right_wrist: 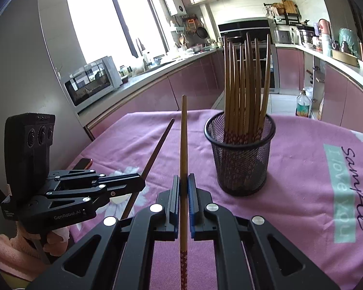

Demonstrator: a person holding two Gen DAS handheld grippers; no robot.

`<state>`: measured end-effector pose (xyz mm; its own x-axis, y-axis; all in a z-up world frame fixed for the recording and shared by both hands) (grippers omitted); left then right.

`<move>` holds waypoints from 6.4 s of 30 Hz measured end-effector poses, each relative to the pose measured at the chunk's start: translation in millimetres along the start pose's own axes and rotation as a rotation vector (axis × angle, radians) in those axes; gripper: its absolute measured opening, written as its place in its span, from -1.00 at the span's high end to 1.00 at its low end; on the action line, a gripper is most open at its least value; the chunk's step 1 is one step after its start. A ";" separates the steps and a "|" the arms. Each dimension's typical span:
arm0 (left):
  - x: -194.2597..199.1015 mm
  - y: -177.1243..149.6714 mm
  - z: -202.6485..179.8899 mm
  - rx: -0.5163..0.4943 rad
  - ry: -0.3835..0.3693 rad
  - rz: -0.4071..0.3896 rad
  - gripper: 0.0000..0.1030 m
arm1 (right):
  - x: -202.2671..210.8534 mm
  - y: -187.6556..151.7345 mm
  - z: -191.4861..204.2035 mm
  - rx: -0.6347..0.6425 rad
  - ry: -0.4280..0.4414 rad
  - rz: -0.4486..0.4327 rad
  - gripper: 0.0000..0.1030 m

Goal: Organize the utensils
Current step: 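Lift the right tool's chopstick upright above the cup while the left tool lifts its own, then lower the right tool's chopstick into the mesh cup while the left tool inserts its own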

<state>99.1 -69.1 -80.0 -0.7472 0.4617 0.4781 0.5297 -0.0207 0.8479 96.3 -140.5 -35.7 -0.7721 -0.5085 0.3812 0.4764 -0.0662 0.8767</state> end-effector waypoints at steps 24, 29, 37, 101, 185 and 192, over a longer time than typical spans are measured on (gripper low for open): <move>25.2 33.3 -12.1 0.031 -0.098 -0.103 0.85 | 25.9 32.3 -6.9 0.004 -0.003 -0.116 0.90; 28.9 43.0 -14.4 0.035 -0.111 -0.129 0.85 | 28.2 37.6 -7.3 0.006 -0.005 -0.131 0.90; 30.6 53.9 -17.5 0.037 -0.117 -0.154 0.85 | 28.6 44.9 -7.9 0.015 -0.009 -0.148 0.90; 43.7 135.9 -53.3 -0.087 -0.130 -0.319 0.85 | 53.8 98.8 -9.0 0.112 -0.067 -0.282 0.90; 31.1 163.7 -52.5 -0.064 -0.113 -0.305 0.85 | 37.1 114.9 -29.8 0.101 -0.086 -0.265 0.90; 24.1 161.8 -52.5 -0.065 -0.107 -0.285 0.85 | 31.4 112.0 -32.7 0.093 -0.089 -0.251 0.90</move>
<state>145.7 -107.9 80.8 -0.8136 0.5475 0.1956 0.2759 0.0675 0.9588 139.2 -191.9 64.9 -0.8969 -0.4086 0.1692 0.2280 -0.0992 0.9686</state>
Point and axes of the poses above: each gripper's, at about its wrist camera, not at the fingertips, and x roughly against the way its jaws point, z to its left, y to its top, the point moved 8 cm from there along -x, roughly the way its jaws point, and after that the axes turned 12 degrees about -z, right-handed, at the moved point
